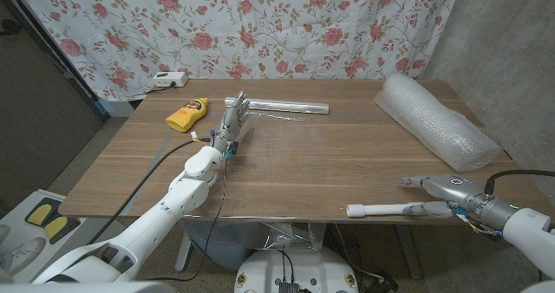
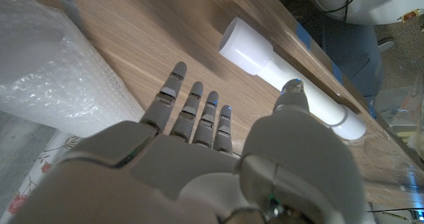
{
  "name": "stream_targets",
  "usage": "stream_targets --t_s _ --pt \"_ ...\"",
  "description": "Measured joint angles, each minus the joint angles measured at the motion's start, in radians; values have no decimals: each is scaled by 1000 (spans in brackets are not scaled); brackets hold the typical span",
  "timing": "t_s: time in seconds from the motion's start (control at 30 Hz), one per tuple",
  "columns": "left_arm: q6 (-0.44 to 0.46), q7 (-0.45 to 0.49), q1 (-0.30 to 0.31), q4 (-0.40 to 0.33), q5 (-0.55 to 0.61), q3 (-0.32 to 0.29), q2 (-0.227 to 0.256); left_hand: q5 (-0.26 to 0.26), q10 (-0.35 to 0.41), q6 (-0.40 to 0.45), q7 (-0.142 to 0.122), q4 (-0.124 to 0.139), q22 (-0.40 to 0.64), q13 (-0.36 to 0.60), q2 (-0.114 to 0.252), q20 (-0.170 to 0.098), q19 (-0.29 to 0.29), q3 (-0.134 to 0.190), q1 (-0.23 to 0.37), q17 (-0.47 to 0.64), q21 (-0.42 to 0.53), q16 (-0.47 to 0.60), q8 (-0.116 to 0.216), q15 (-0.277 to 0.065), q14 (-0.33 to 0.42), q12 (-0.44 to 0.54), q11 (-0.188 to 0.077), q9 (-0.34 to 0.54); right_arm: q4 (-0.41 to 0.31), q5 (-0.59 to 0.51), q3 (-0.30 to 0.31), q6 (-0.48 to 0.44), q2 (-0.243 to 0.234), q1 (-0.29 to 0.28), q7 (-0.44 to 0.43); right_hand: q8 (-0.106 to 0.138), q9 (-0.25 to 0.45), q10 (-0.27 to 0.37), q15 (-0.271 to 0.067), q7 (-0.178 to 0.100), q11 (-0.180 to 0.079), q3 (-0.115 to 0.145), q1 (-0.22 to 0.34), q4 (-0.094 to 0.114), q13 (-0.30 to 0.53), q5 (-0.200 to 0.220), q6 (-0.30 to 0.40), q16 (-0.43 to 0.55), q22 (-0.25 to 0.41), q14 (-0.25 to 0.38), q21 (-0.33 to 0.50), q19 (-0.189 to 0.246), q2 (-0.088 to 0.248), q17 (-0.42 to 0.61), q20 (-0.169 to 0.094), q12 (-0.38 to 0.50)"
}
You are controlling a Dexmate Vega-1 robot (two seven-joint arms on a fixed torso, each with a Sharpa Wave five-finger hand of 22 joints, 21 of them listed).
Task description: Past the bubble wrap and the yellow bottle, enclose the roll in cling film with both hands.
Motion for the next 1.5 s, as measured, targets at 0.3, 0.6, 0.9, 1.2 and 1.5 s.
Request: stream_targets --t_s 0.3,0.6,0.9,1.2,1.5 --pt "3 3 2 -7 3 0 1 0 -8 0 0 0 0 0 5 0 0 0 -5 0 0 0 0 0 0 0 0 0 -3 -36 -8 -13 -5 -10 -7 8 0 5 0 -6 -5 11 12 -11 5 0 30 13 0 0 0 0 12 14 0 5" --pt "3 6 3 -7 4 1 -2 0 -19 0 0 -4 0 0 5 0 0 -4 -5 0 0 0 0 0 0 -4 0 0 -4 -43 -11 -22 -9 -15 -6 8 2 12 0 -12 -12 48 87 -34 20 0 37 30 0 11 14 50 37 39 -25 10" --pt "1 7 3 1 6 4 -7 0 -19 0 0 -4 0 0 5 0 0 -4 -5 0 0 0 0 0 0 -4 0 0 -5 -55 -15 -35 -13 -21 -1 8 7 39 -2 -18 -28 64 106 -33 36 -12 42 53 0 38 17 70 44 65 -23 35" --pt "-9 4 -1 15 7 7 -14 0 -18 2 -2 -4 0 0 5 0 0 -4 -5 0 0 0 0 0 0 -4 0 0 -8 -72 -20 -48 -15 -31 0 8 19 56 -2 -23 -32 67 121 -31 58 -20 58 80 5 70 23 82 45 98 -28 67" --pt "-12 1 -1 18 7 9 -17 0 -18 4 -4 -4 0 0 5 0 0 -4 -5 0 0 0 0 0 0 -4 0 0 -9 -90 -30 -61 -16 -40 -9 41 50 89 -3 -43 -35 73 134 -26 102 -31 92 131 9 115 23 90 39 158 -36 125"
